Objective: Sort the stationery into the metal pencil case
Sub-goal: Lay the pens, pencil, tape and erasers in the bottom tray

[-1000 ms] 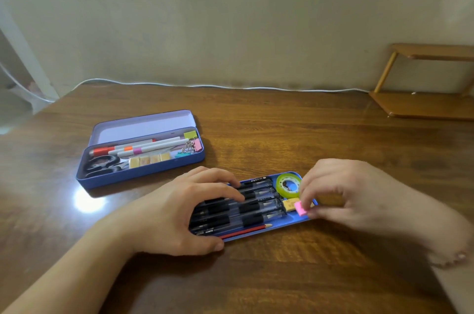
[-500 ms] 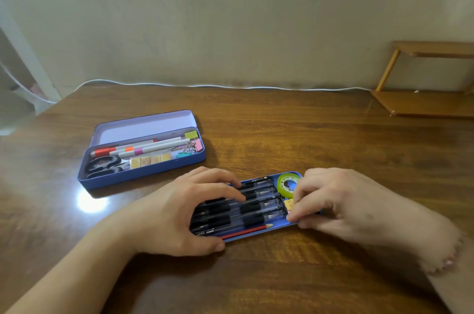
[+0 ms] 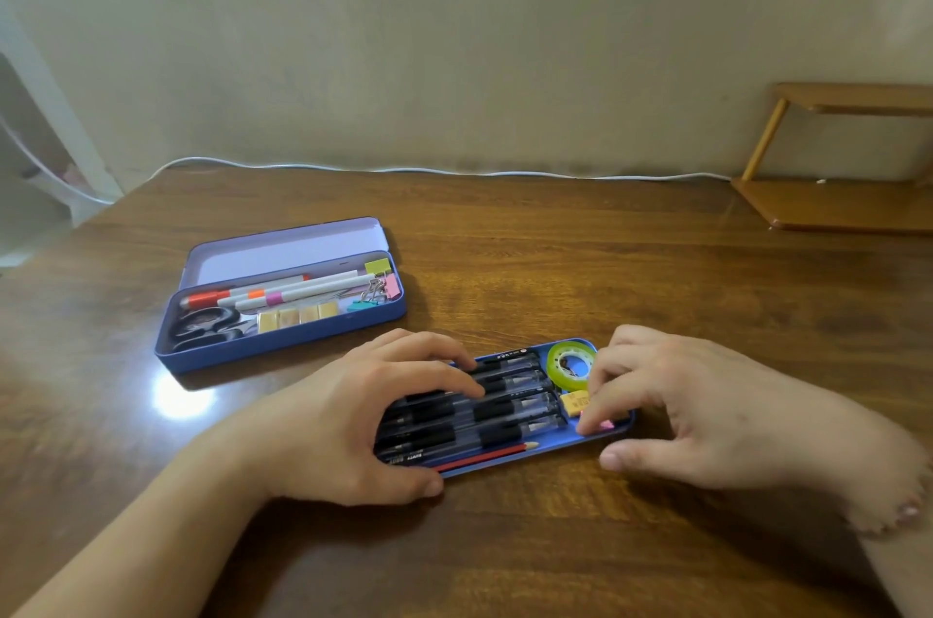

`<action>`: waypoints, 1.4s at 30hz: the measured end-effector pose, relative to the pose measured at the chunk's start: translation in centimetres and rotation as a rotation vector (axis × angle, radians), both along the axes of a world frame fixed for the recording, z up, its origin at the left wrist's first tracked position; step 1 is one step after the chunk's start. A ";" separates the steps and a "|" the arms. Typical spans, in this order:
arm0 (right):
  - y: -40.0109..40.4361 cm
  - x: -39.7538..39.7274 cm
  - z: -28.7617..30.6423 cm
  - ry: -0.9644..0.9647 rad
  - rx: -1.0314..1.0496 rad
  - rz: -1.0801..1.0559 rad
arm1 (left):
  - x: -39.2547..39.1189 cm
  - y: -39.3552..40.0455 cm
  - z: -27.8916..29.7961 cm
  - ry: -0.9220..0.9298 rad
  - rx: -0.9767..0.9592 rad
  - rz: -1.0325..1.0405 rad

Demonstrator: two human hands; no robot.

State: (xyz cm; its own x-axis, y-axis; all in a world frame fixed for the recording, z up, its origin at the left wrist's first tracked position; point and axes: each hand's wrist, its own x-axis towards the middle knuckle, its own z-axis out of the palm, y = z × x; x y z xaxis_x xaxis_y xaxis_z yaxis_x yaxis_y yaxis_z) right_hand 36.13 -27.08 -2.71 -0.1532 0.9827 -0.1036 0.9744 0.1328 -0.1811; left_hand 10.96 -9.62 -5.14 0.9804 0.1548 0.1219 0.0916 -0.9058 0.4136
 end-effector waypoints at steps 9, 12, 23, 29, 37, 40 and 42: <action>0.6 1.2 -1.1 0.220 -0.076 -0.237 | -2.6 0.6 1.6 0.299 0.100 0.180; 0.8 1.3 -1.1 0.271 -0.073 -0.262 | -2.9 0.3 1.8 0.364 0.138 0.259; 1.8 0.0 0.1 0.365 -0.018 -0.320 | -3.4 0.8 2.9 0.298 0.166 0.305; 5.3 -1.1 1.3 0.335 0.017 -0.245 | -6.6 2.7 3.8 0.213 0.134 0.393; 13.8 -4.3 1.3 0.378 0.091 -0.142 | -12.3 8.1 4.3 0.076 0.043 0.579; 16.7 -5.2 1.1 0.395 0.108 -0.123 | -13.3 10.3 4.0 0.038 0.020 0.637; 18.3 -5.6 0.9 0.414 0.106 -0.117 | -13.8 11.5 3.7 0.032 0.001 0.660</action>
State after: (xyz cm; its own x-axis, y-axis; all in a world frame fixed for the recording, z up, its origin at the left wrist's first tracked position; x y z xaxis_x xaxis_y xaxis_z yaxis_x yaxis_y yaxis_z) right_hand 30.56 -8.80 -1.82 -0.0481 0.9978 0.0459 0.8324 0.0654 -0.5502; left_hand -2.81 1.85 -1.45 0.6830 0.7243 0.0948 0.6397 -0.6557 0.4010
